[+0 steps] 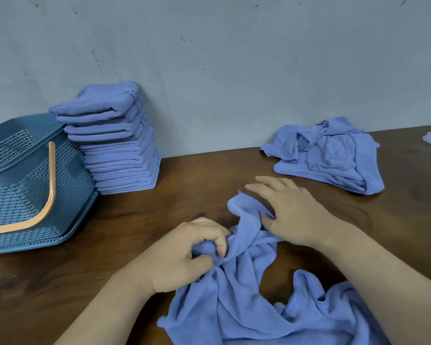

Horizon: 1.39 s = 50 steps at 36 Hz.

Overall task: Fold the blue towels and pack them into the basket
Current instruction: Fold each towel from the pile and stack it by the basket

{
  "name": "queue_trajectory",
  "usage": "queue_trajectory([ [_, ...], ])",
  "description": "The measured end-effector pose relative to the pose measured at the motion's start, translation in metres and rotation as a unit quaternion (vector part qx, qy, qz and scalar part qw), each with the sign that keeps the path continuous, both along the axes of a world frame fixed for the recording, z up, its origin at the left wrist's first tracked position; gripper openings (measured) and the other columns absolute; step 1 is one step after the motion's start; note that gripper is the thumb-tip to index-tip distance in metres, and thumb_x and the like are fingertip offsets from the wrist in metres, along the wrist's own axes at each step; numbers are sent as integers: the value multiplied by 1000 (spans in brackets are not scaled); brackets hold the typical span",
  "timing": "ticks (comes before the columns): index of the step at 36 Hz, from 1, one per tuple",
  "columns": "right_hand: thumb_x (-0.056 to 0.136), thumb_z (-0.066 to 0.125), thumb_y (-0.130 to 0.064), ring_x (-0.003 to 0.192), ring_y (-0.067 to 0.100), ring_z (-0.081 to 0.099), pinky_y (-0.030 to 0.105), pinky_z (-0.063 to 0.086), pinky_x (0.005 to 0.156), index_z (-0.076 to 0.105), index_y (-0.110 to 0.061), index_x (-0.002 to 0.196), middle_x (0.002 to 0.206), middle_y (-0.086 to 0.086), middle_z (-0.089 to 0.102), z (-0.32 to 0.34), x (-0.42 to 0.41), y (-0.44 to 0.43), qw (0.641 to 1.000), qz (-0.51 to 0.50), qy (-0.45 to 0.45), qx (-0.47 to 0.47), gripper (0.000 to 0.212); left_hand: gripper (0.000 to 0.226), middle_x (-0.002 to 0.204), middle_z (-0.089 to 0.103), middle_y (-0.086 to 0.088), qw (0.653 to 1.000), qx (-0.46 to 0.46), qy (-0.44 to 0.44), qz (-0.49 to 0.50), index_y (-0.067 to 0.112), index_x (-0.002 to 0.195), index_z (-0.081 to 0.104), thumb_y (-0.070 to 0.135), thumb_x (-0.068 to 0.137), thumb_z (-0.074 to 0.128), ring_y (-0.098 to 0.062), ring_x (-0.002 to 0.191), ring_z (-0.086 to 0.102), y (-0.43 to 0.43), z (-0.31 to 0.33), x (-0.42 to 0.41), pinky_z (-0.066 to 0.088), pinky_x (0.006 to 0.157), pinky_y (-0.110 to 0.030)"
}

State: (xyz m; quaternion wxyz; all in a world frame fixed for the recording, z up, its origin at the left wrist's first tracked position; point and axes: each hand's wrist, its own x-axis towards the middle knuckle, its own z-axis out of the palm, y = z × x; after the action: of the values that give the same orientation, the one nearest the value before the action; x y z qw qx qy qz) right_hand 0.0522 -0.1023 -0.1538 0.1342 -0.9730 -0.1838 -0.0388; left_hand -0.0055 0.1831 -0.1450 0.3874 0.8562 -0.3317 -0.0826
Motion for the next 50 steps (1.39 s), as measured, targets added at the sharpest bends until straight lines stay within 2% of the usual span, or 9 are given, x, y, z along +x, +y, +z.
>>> queue_trajectory([
  [7, 99, 57, -11, 124, 8, 50, 42, 41, 111, 70, -45, 126, 131, -28, 62, -7, 4, 3, 985, 99, 89, 105, 45, 38, 86, 76, -11, 980, -140, 56, 131, 17, 82, 68, 39, 110, 55, -31, 77, 70, -2, -3, 8, 56, 75, -42],
  [15, 101, 63, 1, 45, 6, 41, 14, 35, 52, 74, -30, 118, 69, -35, 59, -4, 8, 10, 921, 9, 1, 391, 37, 52, 89, 74, 6, 981, -20, 134, 142, 49, 122, 66, 64, 76, 84, -6, 71, 63, -1, -18, 16, 52, 68, -27],
  [22, 102, 42, 8, 77, 10, 63, 37, 65, 76, 67, -34, 138, 130, -30, 56, 4, 8, 9, 897, -44, -53, 437, 60, 25, 74, 70, -8, 955, -151, 100, 237, 22, 88, 69, 45, 85, 79, -15, 64, 56, -4, -14, 18, 43, 66, -33],
  [25, 101, 40, 10, 125, -2, 56, 12, 43, 106, 59, -30, 149, 149, -21, 51, 0, 10, 7, 920, -60, -97, 375, 66, 15, 80, 69, 4, 888, -304, 51, 341, 23, 86, 64, 36, 86, 72, -10, 71, 59, -2, -10, 25, 46, 69, -32],
  [30, 103, 41, 4, 148, -9, 22, -4, 21, 101, 34, -33, 165, 168, -19, 26, -9, 16, 2, 960, -94, -35, 263, 72, 10, 118, 76, 2, 783, -447, 158, 402, 26, 113, 64, 22, 104, 67, -17, 109, 75, 12, -15, 41, 57, 90, -36],
  [34, 101, 44, 0, 151, 16, 37, 28, 37, 112, 42, -27, 161, 169, -6, 37, -14, 17, 1, 976, -101, 33, 191, 66, 40, 125, 74, -4, 812, -371, 218, 395, 20, 134, 58, 38, 101, 72, -12, 99, 78, 18, -24, 46, 59, 86, -32],
  [39, 97, 46, -2, 139, 30, 47, 43, 47, 106, 46, -24, 158, 158, 1, 49, -15, 18, 1, 985, -124, 45, 114, 65, 43, 127, 58, 24, 936, -32, -67, 344, 41, 135, 59, 41, 95, 76, -1, 108, 61, 15, -33, 39, 49, 95, -21],
  [46, 99, 46, -9, 128, 27, 46, 43, 46, 92, 47, -29, 154, 153, -5, 48, -18, 18, -7, 986, -160, -26, -38, 59, 35, 114, 62, 28, 942, 118, -110, 295, 41, 109, 71, 68, 88, 73, 0, 108, 54, 9, -33, 43, 48, 94, -22],
  [50, 99, 47, -7, 132, 29, 45, 43, 46, 96, 48, -32, 156, 152, -4, 49, -15, 19, -14, 983, -170, -51, -34, 62, 13, 88, 69, 23, 926, 98, -134, 339, 37, 84, 70, 41, 97, 73, -1, 85, 65, 16, -32, 45, 57, 80, -36],
])
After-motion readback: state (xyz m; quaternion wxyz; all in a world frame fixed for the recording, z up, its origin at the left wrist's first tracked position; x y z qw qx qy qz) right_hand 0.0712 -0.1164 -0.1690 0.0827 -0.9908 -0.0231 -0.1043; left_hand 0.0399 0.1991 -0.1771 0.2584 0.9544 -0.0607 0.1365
